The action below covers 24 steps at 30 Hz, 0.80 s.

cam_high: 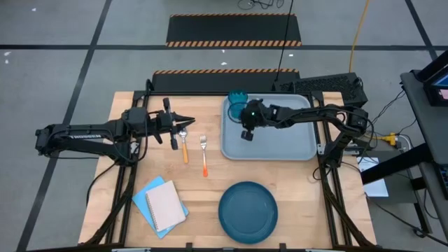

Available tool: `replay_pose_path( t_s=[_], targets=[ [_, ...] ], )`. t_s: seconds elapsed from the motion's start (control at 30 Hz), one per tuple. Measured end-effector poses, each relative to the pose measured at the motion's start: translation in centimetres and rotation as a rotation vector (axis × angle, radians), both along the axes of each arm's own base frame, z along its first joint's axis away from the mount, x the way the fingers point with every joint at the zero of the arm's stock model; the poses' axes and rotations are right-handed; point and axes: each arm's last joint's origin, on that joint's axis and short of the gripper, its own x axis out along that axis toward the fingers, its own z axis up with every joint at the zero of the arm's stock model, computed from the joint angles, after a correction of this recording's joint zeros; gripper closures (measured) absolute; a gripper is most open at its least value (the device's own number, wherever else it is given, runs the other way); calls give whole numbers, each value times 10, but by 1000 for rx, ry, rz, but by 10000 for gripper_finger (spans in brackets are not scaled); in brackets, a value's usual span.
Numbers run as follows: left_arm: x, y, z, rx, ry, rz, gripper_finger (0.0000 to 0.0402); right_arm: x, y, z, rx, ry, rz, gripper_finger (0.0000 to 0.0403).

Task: Pick and place plate/cup/fork/spoon on tray
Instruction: Put the blue glass on the gray tray

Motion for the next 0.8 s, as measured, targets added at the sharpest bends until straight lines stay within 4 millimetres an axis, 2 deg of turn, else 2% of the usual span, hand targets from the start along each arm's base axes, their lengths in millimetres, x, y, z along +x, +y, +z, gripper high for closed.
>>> replay_pose_path(
  t_s=[0.27,0.67,0.8],
  targets=[
    [0,0,0,21,2,-1,369,-5,-11,-3,-34,-48,-23,387],
    [0,0,0,29,3,-1,369,-5,-27,-5,-39,-107,-52,393],
    [0,0,0,29,3,-1,369,-7,-32,-12,-29,-84,-67,393]
  ],
)
